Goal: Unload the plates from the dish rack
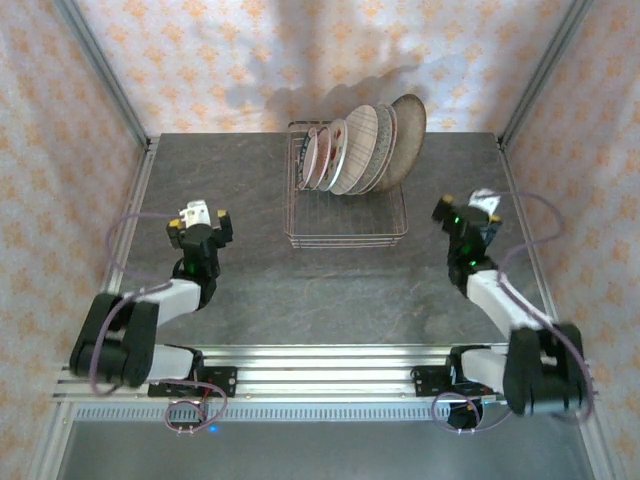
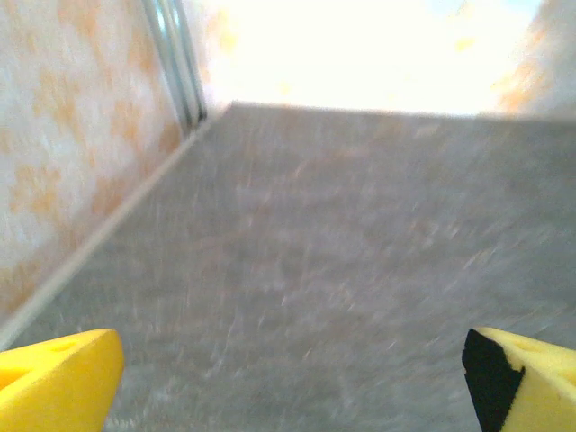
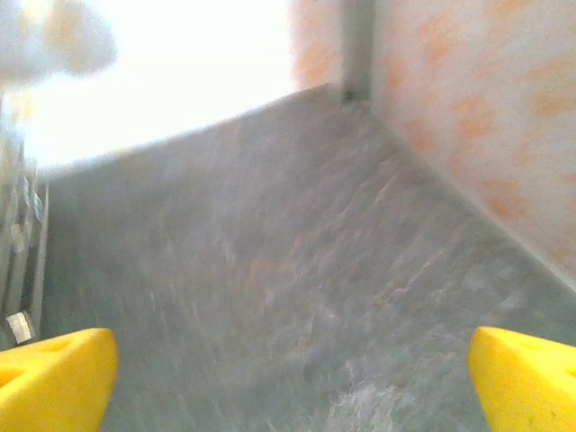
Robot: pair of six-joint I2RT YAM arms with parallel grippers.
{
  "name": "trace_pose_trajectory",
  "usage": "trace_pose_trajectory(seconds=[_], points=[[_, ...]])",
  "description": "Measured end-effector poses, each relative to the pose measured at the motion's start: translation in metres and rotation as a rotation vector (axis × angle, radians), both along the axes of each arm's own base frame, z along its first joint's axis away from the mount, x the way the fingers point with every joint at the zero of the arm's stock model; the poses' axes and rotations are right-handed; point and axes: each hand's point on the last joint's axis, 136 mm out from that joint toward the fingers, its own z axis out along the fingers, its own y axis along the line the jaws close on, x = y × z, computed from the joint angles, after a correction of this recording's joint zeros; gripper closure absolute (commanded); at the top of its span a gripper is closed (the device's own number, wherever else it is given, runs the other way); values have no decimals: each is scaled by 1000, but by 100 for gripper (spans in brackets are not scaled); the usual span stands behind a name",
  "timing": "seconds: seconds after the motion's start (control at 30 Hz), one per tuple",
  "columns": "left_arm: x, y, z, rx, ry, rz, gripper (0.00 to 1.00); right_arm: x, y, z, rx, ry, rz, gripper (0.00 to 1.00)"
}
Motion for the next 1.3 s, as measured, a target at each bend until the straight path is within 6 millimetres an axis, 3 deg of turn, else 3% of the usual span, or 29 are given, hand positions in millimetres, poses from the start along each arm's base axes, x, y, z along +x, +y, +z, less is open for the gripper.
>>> trace_pose_trajectory(seconds=[0.07,0.13,0.17,0.23,0.27,0.33,0.4,0.47,0.53,0.63,0.73,0.93,1.13,1.3], points=[[3,-11,54,-26,-78,1,1,-5,-17,94,119,-161,-111,1],[9,-14,128,-147,-166,20,0,-20,-35,190,258,-344,-166,1],[8,-13,162,-214,-228,32,0,-25,-39,217,299,-391,-157,1],[0,-6,222,-369,-367,36,1,-32,-44,253,348,-401,-151,1],[-3,0,236,-427,-396,42,1,-29,-39,262,356,-375,-135,1],[-5,13,253,-527,-396,69,1,-5,-5,275,364,-282,-47,1],[5,3,262,-571,-337,45,1,22,32,266,347,-159,46,2],[20,-29,258,-593,-232,-34,1,49,63,230,310,12,113,11],[27,-71,233,-605,-79,-130,1,73,84,177,268,207,155,17],[18,-113,195,-625,116,-228,1,89,95,107,211,445,192,17],[3,-137,179,-642,211,-302,1,97,101,68,171,591,231,23],[-40,-179,183,-710,221,-534,1,116,115,66,154,611,315,36],[-74,-199,227,-754,7,-741,1,135,116,59,167,612,341,45],[-80,-200,256,-768,-115,-795,1,149,117,41,177,644,361,49]])
